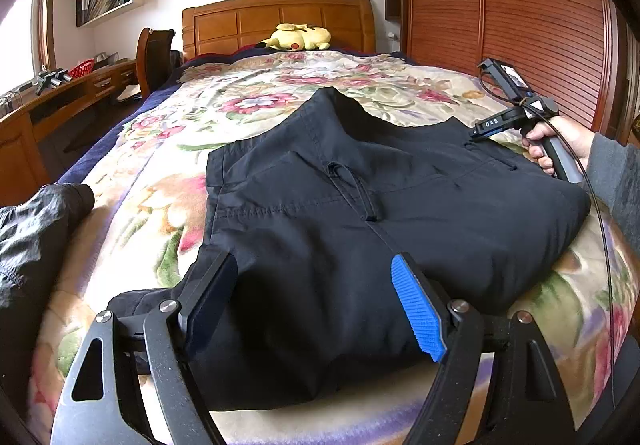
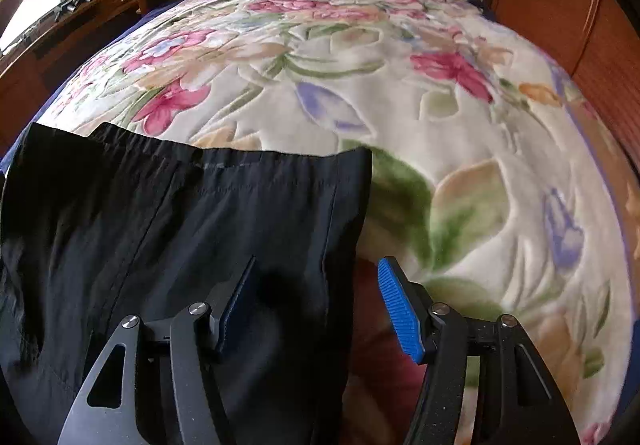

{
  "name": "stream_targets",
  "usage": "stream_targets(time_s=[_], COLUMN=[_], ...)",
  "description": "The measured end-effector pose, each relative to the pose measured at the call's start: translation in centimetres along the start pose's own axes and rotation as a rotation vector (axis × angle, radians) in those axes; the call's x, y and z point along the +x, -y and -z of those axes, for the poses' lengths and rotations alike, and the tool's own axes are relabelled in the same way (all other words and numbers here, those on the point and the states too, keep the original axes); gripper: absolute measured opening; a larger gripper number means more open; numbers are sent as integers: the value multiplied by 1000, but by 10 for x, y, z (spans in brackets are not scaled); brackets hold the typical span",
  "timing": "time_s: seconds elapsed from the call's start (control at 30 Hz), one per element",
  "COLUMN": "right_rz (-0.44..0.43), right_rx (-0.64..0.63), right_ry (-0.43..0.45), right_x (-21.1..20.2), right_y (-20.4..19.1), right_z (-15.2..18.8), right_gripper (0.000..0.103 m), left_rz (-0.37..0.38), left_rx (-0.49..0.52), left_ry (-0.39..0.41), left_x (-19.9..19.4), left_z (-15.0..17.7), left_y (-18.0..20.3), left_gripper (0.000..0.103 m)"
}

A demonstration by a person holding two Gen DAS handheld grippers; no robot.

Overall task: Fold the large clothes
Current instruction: 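Press and smooth the folded coat flat with the open right tool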

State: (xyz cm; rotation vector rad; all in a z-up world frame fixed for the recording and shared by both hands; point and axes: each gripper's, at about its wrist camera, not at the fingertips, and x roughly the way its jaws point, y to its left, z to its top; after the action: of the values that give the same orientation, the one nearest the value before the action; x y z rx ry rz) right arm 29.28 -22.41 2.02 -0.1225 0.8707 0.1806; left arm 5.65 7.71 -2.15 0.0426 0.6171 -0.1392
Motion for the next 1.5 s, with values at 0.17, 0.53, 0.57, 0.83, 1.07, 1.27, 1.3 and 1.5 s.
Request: stream_targets(time_s=[0.17, 0.53, 0.57, 0.83, 1.07, 1.27, 1.3, 1.5], right_rz=[2, 111, 122, 144, 47, -73, -73, -79], right_rx=[-20, 9, 9, -43, -129, -164, -164, -128], right_ry=[-16, 101, 95, 136, 267, 265, 261, 232], right_x=[1, -43, -43, -82, -134, -141, -140, -125], right_y=[-1, 22, 24, 4, -41, -62, -63, -56], right_z=[0, 4, 6, 30, 108, 153, 158, 167], right_gripper=[15, 2, 2, 62, 62, 62, 62, 62], left_rz=[4, 1, -2, -1, -4, -5, -4, -4], left_rx=[-2, 10, 10, 7, 6, -1, -2, -7], left_ry=[-2, -6, -8, -16, -21, -24, -24, -29], left_x=[1, 1, 1, 4, 5, 6, 6, 6], left_z=[0, -1, 0, -1, 0, 2, 2, 6], left_y=[-1, 0, 0, -3, -3, -5, -5, -5], left_gripper=[80, 80, 80, 80, 80, 80, 80, 80])
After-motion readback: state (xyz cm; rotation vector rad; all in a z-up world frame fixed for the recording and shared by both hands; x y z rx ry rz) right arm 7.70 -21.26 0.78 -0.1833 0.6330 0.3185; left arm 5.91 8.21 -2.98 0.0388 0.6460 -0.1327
